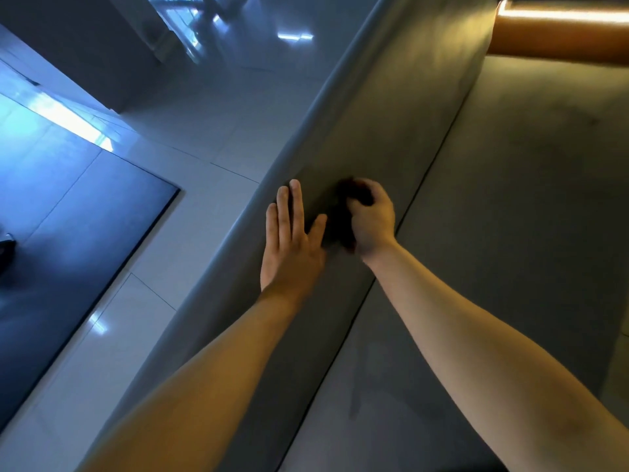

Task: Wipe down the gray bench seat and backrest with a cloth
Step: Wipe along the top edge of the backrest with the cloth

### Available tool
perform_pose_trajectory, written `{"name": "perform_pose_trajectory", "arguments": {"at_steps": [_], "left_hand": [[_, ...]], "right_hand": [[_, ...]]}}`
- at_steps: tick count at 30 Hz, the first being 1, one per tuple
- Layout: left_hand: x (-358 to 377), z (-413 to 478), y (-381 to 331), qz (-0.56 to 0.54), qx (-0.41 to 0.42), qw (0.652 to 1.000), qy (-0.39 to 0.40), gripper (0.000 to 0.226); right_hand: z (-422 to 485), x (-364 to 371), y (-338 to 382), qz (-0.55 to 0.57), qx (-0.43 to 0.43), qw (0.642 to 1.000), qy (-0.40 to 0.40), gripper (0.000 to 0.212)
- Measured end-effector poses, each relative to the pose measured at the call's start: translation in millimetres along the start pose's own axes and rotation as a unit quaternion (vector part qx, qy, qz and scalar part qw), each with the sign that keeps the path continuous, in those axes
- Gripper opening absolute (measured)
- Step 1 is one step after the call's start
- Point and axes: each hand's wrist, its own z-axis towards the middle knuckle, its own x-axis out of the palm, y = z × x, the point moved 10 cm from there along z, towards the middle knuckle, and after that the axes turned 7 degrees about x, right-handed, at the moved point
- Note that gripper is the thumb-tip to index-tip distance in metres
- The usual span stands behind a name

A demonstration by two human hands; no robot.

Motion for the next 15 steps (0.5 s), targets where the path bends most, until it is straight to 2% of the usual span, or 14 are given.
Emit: {"name": "perform_pose_trajectory", "arguments": {"at_steps": [2,4,9,12,15], "left_hand": [[1,0,-1,0.009,0.004,1.000,0.001,0.050],[0,1,0,0.005,0.006,1.000,-0.003,0.048],[-1,5,-1,-0.018,0.003,1.000,-0.007,0.034],[1,5,-2,-0.006,-0.001,1.000,0.000,0.032],[-1,3,-1,-0.020,-0.004,1.000,-0.009,0.029]], "right_hand": [[10,0,5,0.009,0.011,1.000,-0.028,0.035],[5,10,3,-0.038,-0.001,0.999,-0.026,0.038],[-30,16,-11,-0.093,-0.010,0.995,0.028,0.040],[-29,15,-16,-0.141,0.033,0.988,0.061,0.037],[-9,5,-1,-0.109,0.052,0.991,0.066,0.040]]}}
